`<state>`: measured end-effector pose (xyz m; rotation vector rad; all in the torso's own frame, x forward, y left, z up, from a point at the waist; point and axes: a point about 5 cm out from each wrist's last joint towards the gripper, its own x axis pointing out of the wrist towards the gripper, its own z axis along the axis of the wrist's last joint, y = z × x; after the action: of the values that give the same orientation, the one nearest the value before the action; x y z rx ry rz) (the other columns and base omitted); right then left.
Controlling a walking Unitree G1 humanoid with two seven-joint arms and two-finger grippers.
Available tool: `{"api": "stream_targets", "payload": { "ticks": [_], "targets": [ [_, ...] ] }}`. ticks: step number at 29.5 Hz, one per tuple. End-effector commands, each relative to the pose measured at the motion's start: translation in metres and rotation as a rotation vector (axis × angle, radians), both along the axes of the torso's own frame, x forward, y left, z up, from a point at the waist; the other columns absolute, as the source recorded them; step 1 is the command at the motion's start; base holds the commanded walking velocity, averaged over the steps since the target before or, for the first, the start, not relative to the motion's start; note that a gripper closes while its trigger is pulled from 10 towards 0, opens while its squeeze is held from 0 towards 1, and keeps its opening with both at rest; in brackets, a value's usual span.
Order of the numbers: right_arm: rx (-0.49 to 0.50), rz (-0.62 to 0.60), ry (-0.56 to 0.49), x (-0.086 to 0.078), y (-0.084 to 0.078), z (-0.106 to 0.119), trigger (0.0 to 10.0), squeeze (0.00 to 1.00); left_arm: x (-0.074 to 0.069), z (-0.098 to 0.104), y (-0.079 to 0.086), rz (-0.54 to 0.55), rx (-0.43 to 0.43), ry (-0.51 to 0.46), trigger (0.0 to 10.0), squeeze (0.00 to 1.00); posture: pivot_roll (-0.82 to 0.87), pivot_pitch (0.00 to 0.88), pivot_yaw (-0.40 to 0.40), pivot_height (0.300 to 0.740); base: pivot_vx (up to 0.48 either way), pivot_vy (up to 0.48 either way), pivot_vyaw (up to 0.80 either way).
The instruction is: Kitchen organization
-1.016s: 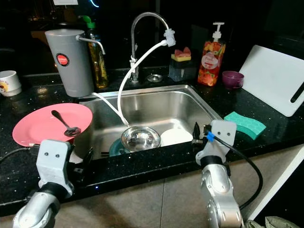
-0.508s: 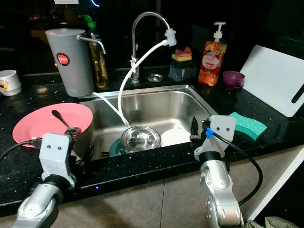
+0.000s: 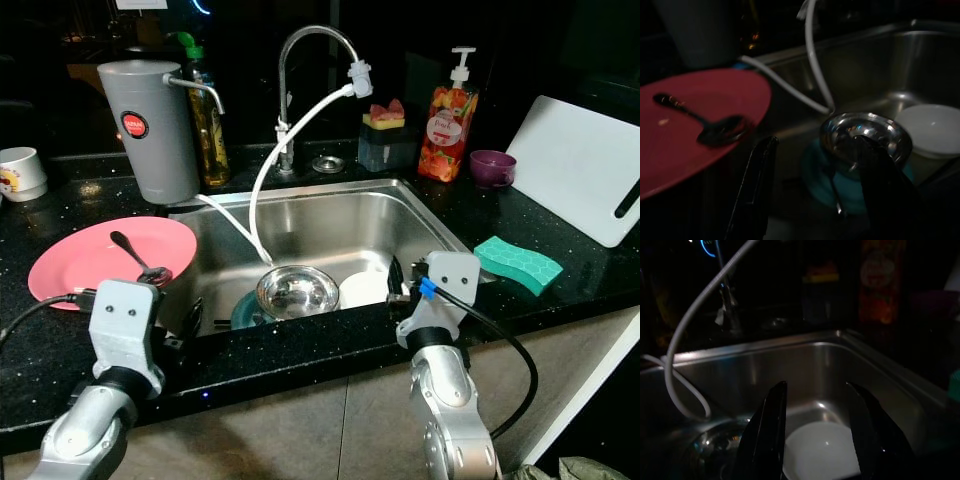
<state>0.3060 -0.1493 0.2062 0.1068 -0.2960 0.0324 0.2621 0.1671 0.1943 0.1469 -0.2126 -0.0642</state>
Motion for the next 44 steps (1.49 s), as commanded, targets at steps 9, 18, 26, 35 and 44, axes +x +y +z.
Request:
{"api": "stream_targets", "payload": {
  "ticks": [9, 18, 26, 35, 44],
  "targets": [
    [0.014, -0.004, 0.003, -0.002, 0.000, -0.001, 10.0, 0.00, 0.002, 0.004, -0.009, -0.037, 0.011, -0.026, 10.0, 0.00, 0.15, 0.071, -0.036, 0.740, 0.000, 0.000, 0.00],
    [0.007, -0.007, 0.019, -0.007, -0.002, -0.005, 10.0, 0.00, 0.005, 0.005, -0.015, -0.051, 0.006, -0.034, 10.0, 0.00, 0.13, 0.077, -0.045, 0.740, 0.000, 0.000, 0.00],
    [0.003, -0.012, 0.016, -0.007, -0.004, -0.004, 10.0, 0.00, 0.006, 0.007, -0.016, -0.057, 0.000, -0.043, 10.0, 0.00, 0.13, 0.077, -0.048, 0.740, 0.000, 0.000, 0.00],
    [0.003, -0.004, 0.018, -0.007, -0.003, -0.003, 10.0, 0.00, 0.006, 0.009, -0.015, -0.047, 0.003, -0.051, 10.0, 0.00, 0.14, 0.078, -0.054, 0.740, 0.000, 0.000, 0.00],
    [0.005, -0.012, 0.011, -0.006, -0.004, 0.000, 10.0, 0.00, 0.005, 0.009, -0.013, -0.038, 0.003, -0.053, 10.0, 0.00, 0.14, 0.087, -0.059, 0.740, 0.000, 0.000, 0.00]
  ]
}}
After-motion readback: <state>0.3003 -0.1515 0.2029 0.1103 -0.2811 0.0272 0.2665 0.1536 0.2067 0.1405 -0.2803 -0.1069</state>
